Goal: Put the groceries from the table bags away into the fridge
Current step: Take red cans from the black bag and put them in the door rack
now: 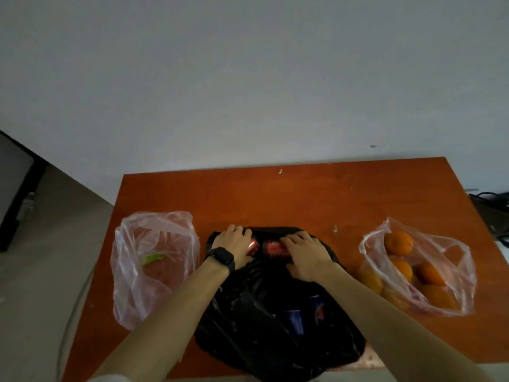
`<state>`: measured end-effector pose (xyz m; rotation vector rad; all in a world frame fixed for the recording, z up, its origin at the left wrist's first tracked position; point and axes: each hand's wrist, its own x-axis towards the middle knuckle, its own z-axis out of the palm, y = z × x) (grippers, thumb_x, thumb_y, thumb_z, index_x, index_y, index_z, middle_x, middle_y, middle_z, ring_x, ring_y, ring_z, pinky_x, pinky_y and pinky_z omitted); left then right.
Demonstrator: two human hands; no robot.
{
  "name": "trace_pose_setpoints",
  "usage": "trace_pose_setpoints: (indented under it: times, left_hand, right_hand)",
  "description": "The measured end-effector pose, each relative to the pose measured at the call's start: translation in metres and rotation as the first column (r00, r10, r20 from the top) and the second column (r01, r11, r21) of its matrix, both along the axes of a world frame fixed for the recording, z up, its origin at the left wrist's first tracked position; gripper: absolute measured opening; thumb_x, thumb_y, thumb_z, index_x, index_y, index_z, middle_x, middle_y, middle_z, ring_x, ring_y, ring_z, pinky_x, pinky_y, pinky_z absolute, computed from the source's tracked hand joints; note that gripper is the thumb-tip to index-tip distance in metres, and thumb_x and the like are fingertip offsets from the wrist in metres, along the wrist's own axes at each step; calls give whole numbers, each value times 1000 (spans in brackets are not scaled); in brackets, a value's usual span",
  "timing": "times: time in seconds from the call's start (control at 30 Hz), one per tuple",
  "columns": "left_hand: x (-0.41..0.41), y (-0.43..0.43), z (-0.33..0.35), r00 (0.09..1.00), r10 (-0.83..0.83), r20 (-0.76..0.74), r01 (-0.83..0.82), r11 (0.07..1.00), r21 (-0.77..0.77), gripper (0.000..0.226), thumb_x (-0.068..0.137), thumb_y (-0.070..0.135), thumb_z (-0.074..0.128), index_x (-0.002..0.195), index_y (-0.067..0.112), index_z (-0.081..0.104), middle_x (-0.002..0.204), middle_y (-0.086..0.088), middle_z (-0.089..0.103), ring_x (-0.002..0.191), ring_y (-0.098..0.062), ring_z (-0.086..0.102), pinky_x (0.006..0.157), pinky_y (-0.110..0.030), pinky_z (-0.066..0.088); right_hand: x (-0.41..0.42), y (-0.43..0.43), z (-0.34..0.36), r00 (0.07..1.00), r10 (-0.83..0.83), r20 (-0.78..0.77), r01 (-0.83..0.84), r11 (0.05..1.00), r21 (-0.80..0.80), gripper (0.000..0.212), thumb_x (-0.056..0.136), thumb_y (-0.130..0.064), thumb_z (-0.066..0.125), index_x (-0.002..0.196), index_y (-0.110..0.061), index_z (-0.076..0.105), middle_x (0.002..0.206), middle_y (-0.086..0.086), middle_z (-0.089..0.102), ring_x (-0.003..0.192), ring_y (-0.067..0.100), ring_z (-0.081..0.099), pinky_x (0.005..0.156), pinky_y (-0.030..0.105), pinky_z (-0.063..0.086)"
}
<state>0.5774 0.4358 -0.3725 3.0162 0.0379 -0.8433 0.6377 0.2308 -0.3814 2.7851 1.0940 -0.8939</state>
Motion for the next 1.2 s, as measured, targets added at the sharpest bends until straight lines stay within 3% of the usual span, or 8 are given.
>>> trace_pose_setpoints:
  times: [0.13, 0.37, 0.6, 0.7, 0.83, 0.93, 1.07, 1.2]
  left_hand:
    - [0, 24, -24, 998, -59, -1, 59, 994, 87, 91, 78, 76, 58, 139, 11, 41, 133, -8, 53, 123, -27, 45, 101, -38, 37]
    - [-6, 34, -44, 995, -95, -19, 97, 979, 179, 100, 67, 92, 47, 127, 12, 49, 117, -6, 61, 112, -26, 45, 93, -40, 31]
    - [-5, 29, -41, 997, -43, -68, 52, 990, 132, 95, 71, 76, 65, 136, 10, 40, 123, -7, 58, 116, -28, 45, 94, -40, 30]
    - [-5, 33, -34, 997, 40, -71, -35, 997, 75, 89, 68, 74, 65, 130, 14, 44, 115, -5, 62, 113, -27, 46, 91, -41, 29]
    - [-5, 40, -11, 996, 77, 51, -78, 997, 8, 84, 68, 71, 63, 127, 15, 41, 104, -3, 65, 109, -26, 46, 87, -40, 29]
    - [-7, 34, 8, 989, -46, 139, 40, 998, 49, 76, 72, 68, 61, 126, 19, 44, 107, -2, 65, 110, -26, 44, 84, -39, 29]
    - [-19, 18, 10, 986, -88, 143, 94, 995, -33, 79, 74, 66, 65, 138, 26, 41, 122, -4, 59, 119, -28, 43, 89, -38, 38]
    - [-28, -1, 0, 985, -80, 152, 102, 985, -142, 78, 79, 59, 68, 144, 31, 37, 131, -4, 53, 122, -27, 44, 91, -37, 44]
  right_hand:
    - [21, 3, -20, 999, -37, 21, 39, 993, -112, 87, 87, -47, 65, 157, -26, 18, 160, -1, 27, 145, 29, 23, 113, 48, 31]
    - [25, 15, -38, 988, -139, 65, 146, 984, -106, 85, 87, -33, 71, 155, -21, 21, 157, 2, 29, 140, 31, 29, 109, 46, 36]
    - [21, 19, -45, 977, -131, 166, 153, 980, -125, 78, 87, -37, 66, 153, -20, 28, 155, 3, 37, 150, 33, 11, 119, 52, 14]
    - [23, 16, -37, 974, -187, 126, 196, 979, -57, 79, 78, -49, 69, 146, -25, 39, 144, 1, 52, 147, 29, 17, 117, 52, 12]
    - [14, 6, -9, 949, -305, 80, 296, 949, 105, 79, 64, -64, 69, 133, -30, 48, 127, -4, 63, 140, 22, 27, 114, 52, 11]
    - [-4, 3, 10, 940, -322, 108, 301, 938, 172, 78, 64, -63, 67, 132, -30, 47, 125, -5, 64, 135, 20, 35, 113, 50, 15]
    - [-34, 2, 19, 921, -381, 79, 359, 911, 203, 77, 71, -56, 70, 137, -28, 43, 129, -2, 57, 122, 27, 50, 105, 43, 33]
    - [-52, 0, 8, 912, -410, -15, 403, 890, 212, 77, 77, -41, 72, 145, -26, 39, 139, 1, 48, 129, 30, 37, 103, 40, 42]
